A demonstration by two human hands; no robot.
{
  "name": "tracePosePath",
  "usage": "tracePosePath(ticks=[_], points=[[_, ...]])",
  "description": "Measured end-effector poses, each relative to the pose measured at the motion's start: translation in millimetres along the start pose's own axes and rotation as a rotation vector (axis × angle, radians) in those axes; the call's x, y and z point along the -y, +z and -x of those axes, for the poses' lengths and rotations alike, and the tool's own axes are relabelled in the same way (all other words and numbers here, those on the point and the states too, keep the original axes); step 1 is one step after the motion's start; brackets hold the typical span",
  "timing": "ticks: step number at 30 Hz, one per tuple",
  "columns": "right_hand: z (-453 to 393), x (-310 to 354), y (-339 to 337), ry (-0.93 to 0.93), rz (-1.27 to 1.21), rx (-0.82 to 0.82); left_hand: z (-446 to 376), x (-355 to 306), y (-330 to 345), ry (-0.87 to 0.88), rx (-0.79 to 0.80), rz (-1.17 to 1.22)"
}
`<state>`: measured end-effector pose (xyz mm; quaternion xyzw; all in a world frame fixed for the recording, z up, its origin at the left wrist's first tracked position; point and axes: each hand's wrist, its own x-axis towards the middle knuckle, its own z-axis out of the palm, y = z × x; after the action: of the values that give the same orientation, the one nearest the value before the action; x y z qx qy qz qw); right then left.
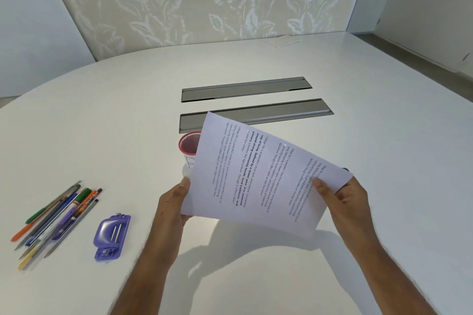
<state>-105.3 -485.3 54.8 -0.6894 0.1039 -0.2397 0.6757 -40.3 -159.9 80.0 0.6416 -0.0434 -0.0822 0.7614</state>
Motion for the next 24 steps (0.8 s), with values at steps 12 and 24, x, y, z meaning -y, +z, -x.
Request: tracePosePath(ticks=[12,24], points=[[-4,8,-5,-0.029,0.085,0.026,2,-4,11,0.137,0.11,-0.294],[-6,19,7,-0.078,0.112,-0.029,-9,11,27,0.135,-0.107,-0.243]])
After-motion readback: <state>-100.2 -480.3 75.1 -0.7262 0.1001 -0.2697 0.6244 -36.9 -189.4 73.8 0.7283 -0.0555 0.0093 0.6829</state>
